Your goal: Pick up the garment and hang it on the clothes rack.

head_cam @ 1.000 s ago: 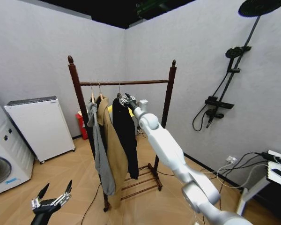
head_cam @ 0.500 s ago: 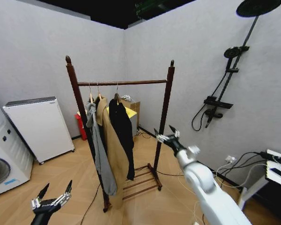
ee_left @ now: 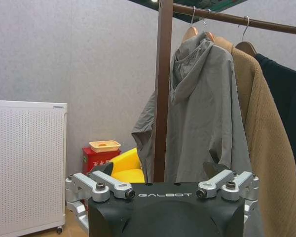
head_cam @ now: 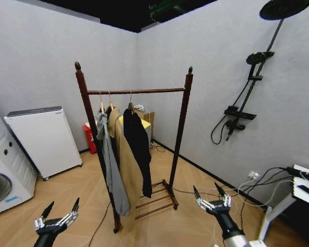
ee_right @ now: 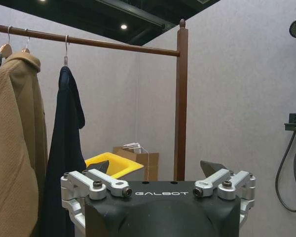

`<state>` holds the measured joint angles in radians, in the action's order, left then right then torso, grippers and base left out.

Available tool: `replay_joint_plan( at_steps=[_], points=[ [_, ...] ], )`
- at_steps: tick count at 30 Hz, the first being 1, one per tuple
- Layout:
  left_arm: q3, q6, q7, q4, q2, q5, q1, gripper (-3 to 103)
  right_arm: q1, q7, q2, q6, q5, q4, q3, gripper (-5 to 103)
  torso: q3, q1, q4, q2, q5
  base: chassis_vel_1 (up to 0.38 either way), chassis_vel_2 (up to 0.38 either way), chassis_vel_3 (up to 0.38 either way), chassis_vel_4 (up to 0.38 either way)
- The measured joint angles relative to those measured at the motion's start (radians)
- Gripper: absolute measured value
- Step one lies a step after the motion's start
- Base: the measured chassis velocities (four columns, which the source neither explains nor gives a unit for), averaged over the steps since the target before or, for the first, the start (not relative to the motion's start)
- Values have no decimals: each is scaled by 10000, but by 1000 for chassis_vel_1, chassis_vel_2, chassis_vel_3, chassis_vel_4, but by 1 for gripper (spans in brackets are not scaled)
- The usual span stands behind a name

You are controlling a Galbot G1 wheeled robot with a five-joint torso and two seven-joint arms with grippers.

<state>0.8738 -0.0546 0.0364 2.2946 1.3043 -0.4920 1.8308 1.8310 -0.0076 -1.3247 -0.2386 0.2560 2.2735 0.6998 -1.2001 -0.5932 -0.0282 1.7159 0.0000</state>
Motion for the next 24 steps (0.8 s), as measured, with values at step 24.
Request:
replay_joint_plan(
  at_steps=[24],
  points=[
    [0,0,-1,0,0,0,0,100,-164,31,-29,80,21,-82,-106,100,-1,-1,-1,-1,0,-8,-10,-9,-12]
  ],
)
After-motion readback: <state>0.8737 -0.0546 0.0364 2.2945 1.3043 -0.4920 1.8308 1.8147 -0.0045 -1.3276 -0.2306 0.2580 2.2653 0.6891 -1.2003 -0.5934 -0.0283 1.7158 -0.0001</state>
